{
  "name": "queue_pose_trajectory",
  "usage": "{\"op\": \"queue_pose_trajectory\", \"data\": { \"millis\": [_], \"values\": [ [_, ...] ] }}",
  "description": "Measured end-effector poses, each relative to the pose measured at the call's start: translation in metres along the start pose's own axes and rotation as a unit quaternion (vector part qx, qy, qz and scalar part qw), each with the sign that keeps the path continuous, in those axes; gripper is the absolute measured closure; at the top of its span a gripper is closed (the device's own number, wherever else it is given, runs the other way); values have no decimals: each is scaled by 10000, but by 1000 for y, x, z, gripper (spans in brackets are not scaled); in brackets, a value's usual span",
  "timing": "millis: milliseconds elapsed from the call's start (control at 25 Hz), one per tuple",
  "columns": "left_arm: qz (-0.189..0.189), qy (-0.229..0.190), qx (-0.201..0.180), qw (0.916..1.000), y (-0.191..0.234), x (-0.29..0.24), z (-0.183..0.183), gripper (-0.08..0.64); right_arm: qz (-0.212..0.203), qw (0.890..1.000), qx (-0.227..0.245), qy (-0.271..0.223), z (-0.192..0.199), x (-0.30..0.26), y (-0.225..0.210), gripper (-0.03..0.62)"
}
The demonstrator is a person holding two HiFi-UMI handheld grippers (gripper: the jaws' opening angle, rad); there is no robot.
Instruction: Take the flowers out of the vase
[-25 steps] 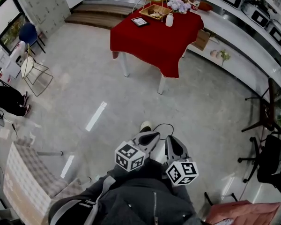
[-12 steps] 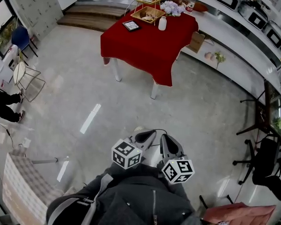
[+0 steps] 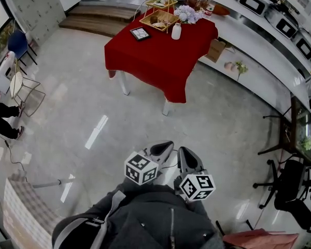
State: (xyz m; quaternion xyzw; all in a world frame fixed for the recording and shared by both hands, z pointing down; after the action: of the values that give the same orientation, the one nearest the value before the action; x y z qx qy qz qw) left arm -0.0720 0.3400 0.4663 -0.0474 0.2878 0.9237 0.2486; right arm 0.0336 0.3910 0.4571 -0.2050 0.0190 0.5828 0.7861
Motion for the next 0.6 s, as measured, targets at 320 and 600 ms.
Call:
{"op": "queue_pose_trajectory", "data": {
  "millis": [320, 600],
  "values": [
    [-4, -25, -107, 9999, 39, -31, -44, 552, -8, 10000, 13, -6, -29, -56, -22, 577],
    [7, -29, -151, 9999, 73, -39, -69, 552, -219, 9997, 78, 5, -43, -103, -16, 577]
  ]
}}
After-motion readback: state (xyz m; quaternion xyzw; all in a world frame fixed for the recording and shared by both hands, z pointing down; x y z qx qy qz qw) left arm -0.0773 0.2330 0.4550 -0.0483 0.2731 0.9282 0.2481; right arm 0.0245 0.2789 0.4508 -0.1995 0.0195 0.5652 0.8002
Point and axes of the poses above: the fingertips, and each gripper's own axes: x backward along the fingers, y to its left, z out of its underside, the point moved 6 cm from there along x, backward along the fingers, and after that the axes turned 6 degrees about x, right-handed, at the moved point
